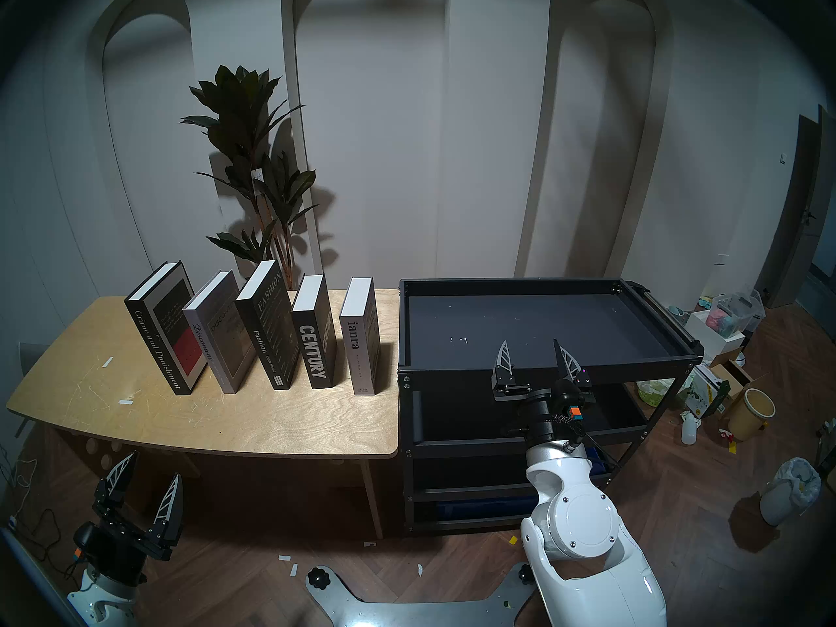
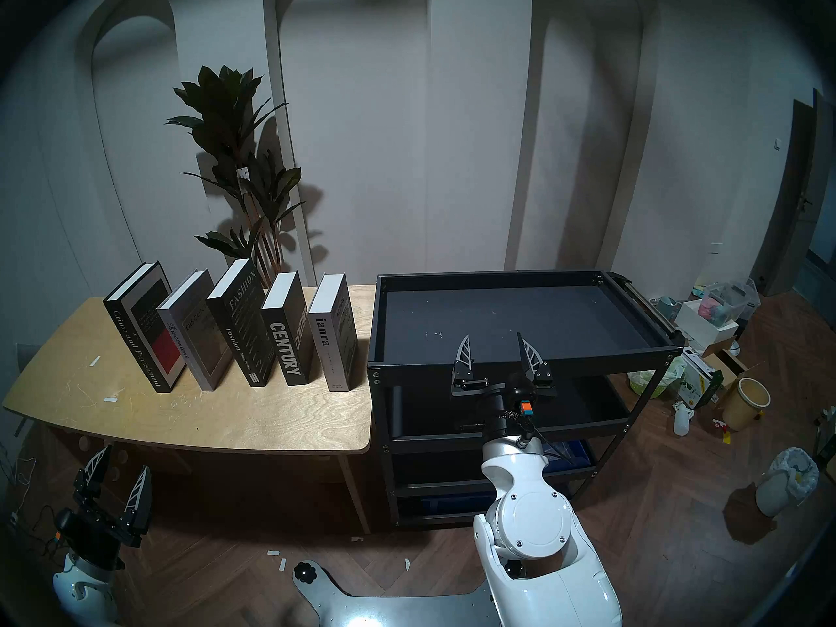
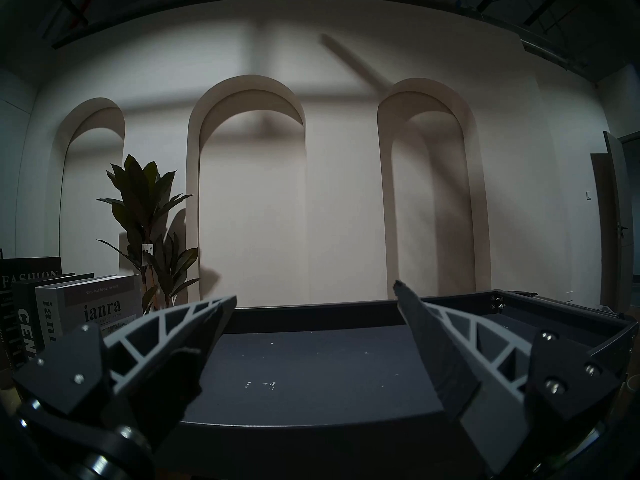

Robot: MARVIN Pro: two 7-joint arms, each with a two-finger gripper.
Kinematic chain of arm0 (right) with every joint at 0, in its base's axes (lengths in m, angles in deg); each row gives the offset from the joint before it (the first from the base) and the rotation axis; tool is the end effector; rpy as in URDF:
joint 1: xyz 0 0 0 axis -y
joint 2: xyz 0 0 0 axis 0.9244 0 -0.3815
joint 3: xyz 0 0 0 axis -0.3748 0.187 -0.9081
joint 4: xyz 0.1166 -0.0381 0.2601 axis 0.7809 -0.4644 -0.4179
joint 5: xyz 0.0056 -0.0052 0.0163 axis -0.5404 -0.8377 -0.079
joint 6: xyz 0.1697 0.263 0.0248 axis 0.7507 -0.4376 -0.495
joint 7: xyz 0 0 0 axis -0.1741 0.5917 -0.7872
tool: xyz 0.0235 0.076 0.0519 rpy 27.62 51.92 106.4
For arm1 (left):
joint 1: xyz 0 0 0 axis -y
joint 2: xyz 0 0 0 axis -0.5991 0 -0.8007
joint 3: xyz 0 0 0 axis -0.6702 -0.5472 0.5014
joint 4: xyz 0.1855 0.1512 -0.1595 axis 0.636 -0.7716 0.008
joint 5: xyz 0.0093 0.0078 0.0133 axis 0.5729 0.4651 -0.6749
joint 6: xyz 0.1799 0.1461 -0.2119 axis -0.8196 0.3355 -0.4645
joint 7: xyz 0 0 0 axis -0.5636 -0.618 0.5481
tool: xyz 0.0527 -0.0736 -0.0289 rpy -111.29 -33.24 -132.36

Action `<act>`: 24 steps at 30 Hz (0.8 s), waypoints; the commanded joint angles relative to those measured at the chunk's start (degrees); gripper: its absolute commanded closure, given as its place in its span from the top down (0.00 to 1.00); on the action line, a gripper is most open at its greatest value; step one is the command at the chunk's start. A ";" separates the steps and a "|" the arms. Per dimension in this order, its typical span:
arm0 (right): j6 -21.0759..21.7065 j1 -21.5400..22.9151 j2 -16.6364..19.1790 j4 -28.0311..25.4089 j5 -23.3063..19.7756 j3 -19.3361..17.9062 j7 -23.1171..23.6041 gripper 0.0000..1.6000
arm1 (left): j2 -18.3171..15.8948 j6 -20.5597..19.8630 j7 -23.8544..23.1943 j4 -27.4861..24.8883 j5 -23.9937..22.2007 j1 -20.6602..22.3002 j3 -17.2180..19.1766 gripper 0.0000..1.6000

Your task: Move the books from the display table onto the shelf, standing them upright with spines facing out and tallest at one end

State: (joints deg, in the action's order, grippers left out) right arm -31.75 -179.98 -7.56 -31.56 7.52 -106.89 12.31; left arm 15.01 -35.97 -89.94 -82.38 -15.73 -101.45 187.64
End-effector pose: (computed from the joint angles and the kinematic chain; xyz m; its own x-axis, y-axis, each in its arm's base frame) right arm 0.3070 0.0480 -0.2547 -0.2431 -0.0298 0.9695 -0.0254 -0.9990 -0.0371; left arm 0.1194 0.2227 -0.3265 -0.3079 0.0299 0.9509 -0.2522 -0.9663 -0.0513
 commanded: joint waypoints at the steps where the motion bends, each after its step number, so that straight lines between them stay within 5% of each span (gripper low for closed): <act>1: 0.59 3.17 0.92 -1.45 1.35 2.75 -4.07 1.00 | -0.06 0.06 -0.02 -0.44 -0.05 0.11 0.07 1.00; 11: -0.56 10.58 4.94 1.50 3.59 13.59 -15.69 1.00 | -0.09 0.08 -0.04 -0.36 -0.05 0.14 0.05 1.00; 24: -0.25 18.44 9.12 4.58 4.09 26.49 -16.73 1.00 | -0.12 0.08 -0.04 -0.21 -0.05 0.18 0.02 1.00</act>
State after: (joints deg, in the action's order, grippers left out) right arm -31.99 -167.95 -0.56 -28.03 11.63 -87.54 -4.42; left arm 15.00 -35.96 -89.94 -82.21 -15.74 -101.46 187.62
